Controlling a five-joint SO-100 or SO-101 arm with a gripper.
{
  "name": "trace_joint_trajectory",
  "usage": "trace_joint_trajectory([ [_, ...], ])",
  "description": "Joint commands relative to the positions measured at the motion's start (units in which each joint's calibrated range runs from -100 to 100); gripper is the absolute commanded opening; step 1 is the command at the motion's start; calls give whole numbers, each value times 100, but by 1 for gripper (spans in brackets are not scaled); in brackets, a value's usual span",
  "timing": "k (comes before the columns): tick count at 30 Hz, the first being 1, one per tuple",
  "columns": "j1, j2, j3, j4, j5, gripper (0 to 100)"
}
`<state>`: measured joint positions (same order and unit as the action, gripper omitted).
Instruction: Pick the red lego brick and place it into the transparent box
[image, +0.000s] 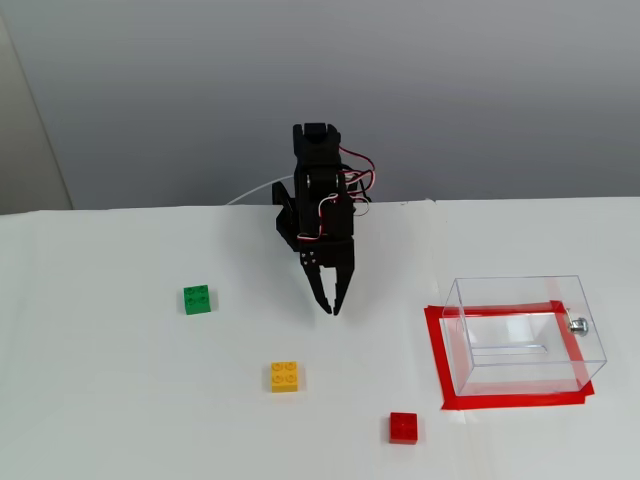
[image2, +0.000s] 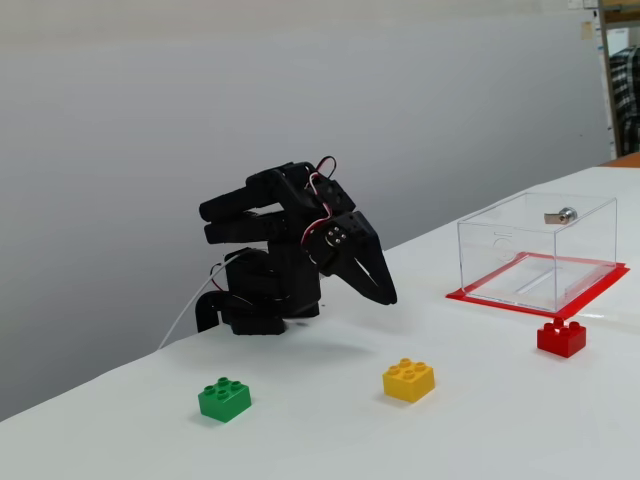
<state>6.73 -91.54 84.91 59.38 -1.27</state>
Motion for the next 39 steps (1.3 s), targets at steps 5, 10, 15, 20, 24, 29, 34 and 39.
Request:
trace_joint_trajectory([
  [5,-11,1827,-1456,-647,17,1],
  [10,-19,2812,-2424,-638,23,1],
  [15,-19,3745,-3292,-603,28,1],
  [20,-19,4610,-4042,-603,33,1],
  [24,-211,5187,-4503,-603,284,1],
  [29,-640,5747,-4974,-603,388,1],
  [34,-950,6240,-5399,-690,357,1],
  [39,-1246,6910,-5878,-699,17,1],
])
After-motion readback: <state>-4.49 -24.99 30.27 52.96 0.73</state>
